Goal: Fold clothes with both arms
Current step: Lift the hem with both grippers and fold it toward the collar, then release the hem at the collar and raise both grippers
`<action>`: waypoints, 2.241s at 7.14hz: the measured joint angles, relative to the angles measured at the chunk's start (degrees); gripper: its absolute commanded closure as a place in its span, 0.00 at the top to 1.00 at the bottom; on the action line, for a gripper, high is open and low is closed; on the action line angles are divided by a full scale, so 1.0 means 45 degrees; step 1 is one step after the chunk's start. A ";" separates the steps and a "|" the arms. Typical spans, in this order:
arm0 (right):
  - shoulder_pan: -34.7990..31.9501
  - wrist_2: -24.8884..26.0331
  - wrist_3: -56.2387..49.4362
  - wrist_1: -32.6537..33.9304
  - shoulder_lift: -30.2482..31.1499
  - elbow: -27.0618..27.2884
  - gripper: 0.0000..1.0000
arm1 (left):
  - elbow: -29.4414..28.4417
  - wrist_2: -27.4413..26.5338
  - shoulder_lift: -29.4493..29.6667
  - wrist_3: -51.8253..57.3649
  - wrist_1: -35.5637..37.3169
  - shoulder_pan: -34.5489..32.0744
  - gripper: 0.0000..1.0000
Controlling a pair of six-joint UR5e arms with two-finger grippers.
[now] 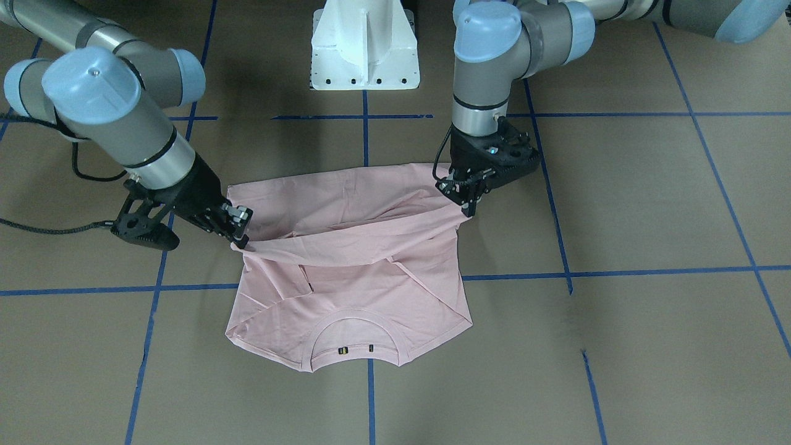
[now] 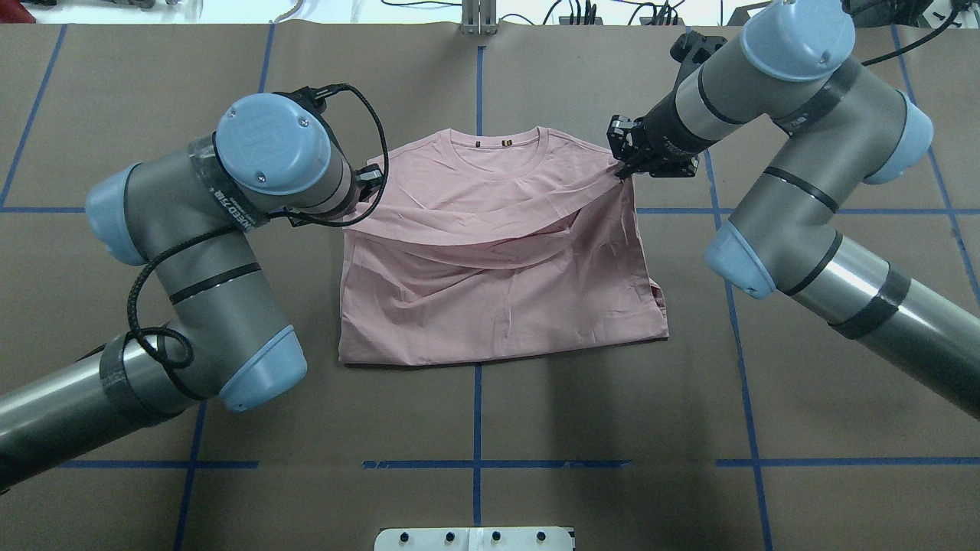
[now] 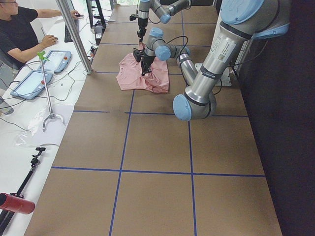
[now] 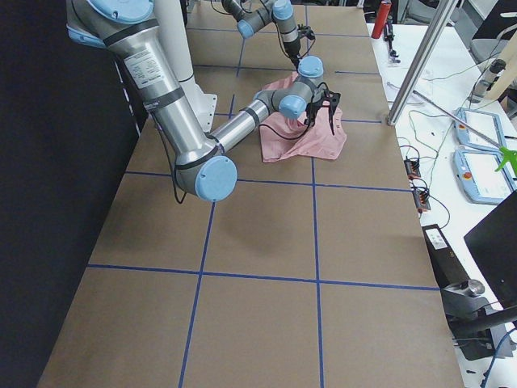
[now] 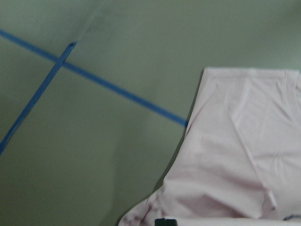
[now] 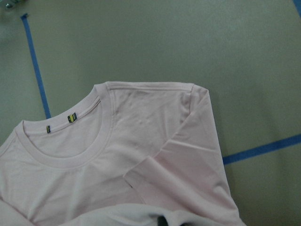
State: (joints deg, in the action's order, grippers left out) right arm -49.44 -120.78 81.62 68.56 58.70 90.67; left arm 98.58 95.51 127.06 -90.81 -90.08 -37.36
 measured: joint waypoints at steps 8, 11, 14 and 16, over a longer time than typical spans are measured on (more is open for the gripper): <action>-0.0850 0.0490 -0.0066 -0.1805 -0.2798 -0.5959 0.00 | -0.5422 -0.0132 0.1167 0.0330 -0.4505 -0.1011 0.00; -0.0827 0.0600 -0.0071 -0.1801 -0.2981 -0.6195 0.00 | -0.5657 -0.0136 0.1262 0.0333 -0.4644 -0.1050 0.00; -0.0581 0.0583 -0.0097 -0.1994 -0.2968 -0.6004 1.00 | -0.5678 -0.0113 0.1650 0.0329 -0.4633 -0.1035 1.00; -0.0522 0.0606 -0.0707 -0.2703 -0.2608 -0.5976 1.00 | -0.5688 -0.0111 0.1677 0.0736 -0.4614 -0.1051 1.00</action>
State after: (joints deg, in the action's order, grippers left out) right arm -51.79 -118.05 78.44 56.39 46.96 63.78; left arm 72.98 95.01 134.61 -87.50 -110.84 -42.09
